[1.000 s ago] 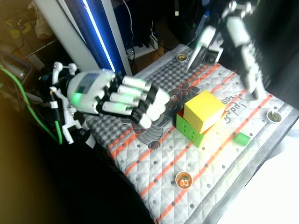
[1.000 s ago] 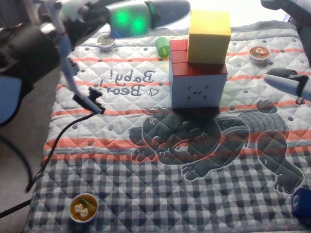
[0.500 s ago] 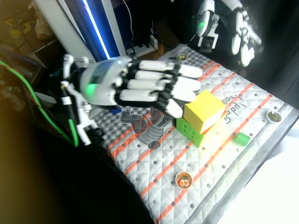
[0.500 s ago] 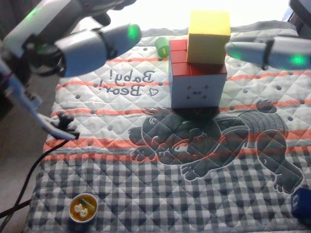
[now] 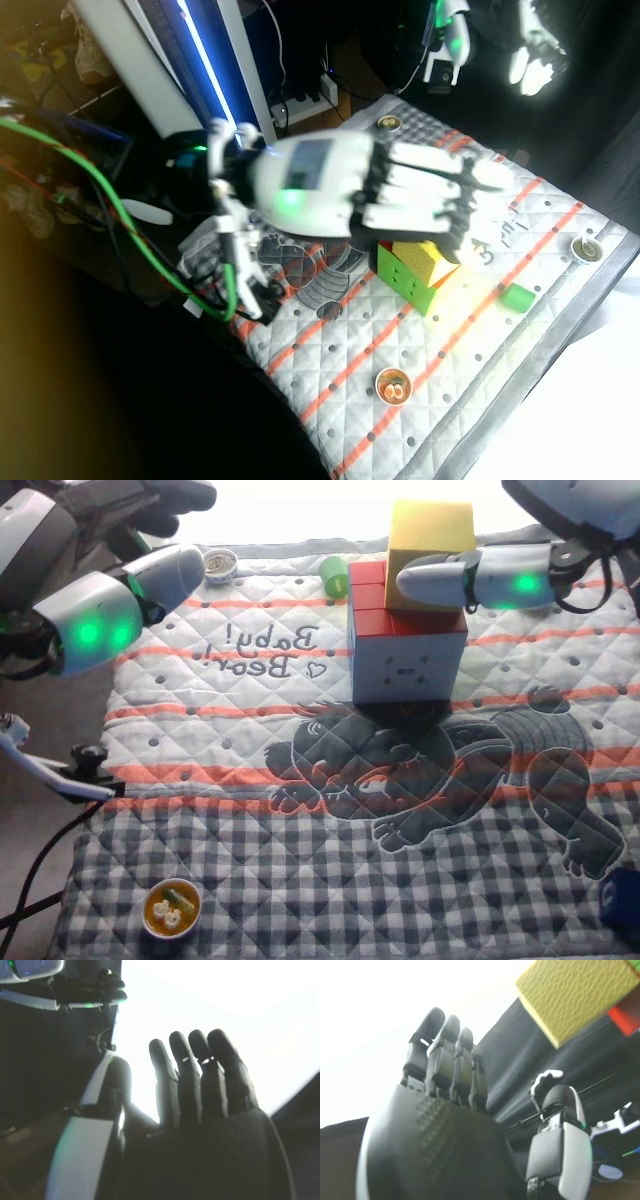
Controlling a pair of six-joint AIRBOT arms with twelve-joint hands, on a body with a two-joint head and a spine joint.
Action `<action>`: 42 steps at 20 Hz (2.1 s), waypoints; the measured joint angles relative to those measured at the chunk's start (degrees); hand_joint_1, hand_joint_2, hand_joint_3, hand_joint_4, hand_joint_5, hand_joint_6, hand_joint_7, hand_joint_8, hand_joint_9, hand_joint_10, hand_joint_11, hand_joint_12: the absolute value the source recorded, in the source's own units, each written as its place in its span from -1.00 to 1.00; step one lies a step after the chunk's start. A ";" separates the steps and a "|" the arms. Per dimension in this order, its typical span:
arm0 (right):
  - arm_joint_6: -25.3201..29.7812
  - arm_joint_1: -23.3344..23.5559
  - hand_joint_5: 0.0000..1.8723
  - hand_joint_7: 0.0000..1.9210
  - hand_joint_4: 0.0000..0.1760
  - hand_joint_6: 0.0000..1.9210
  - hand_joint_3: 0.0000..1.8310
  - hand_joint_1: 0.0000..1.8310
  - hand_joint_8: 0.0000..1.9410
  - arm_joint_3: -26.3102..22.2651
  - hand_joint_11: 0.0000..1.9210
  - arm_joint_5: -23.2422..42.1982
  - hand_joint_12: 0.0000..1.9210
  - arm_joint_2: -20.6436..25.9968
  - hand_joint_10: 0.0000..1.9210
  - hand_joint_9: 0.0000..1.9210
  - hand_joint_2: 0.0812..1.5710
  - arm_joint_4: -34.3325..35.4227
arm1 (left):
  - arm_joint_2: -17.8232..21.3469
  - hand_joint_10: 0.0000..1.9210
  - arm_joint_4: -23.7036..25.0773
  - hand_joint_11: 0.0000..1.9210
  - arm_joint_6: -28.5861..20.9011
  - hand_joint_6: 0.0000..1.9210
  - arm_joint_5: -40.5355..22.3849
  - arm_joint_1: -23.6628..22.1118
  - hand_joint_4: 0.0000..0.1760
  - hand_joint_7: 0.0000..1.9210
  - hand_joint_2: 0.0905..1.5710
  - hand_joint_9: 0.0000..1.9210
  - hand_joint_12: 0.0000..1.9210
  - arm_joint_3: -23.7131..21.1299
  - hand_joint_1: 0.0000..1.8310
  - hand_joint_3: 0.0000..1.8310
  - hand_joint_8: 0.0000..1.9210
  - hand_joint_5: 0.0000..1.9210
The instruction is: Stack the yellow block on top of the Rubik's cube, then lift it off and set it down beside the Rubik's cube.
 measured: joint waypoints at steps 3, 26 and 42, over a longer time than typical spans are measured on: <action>0.00 0.39 -0.76 -0.64 -1.00 -1.00 -0.99 -0.40 -1.00 1.88 -1.00 -3.23 0.36 -1.55 -0.80 -0.67 0.20 0.26 | 0.00 -0.35 -0.04 -0.97 -0.81 0.28 0.55 0.68 0.04 -0.42 0.63 -0.67 0.66 0.00 -0.08 -1.00 -0.88 -0.34; 0.11 3.26 -0.17 -0.26 -1.00 0.23 -1.00 0.30 0.68 -0.70 -0.46 -2.60 1.00 0.15 0.86 -0.40 0.57 -0.11 | 0.00 -0.23 -2.54 -1.00 -3.93 0.53 4.02 4.87 -0.35 -0.27 0.63 -0.62 0.59 -0.92 -0.01 -1.00 -0.93 -0.32; 0.17 -14.86 -0.02 -0.08 -1.00 0.09 -1.00 0.33 0.40 -16.17 -0.34 8.96 1.00 11.96 0.70 -0.17 0.56 -9.51 | 1.33 -0.29 -5.35 -1.00 -5.03 0.51 7.96 9.46 -0.10 -0.30 0.62 -0.64 0.44 -2.75 -0.01 -1.00 -0.94 -0.31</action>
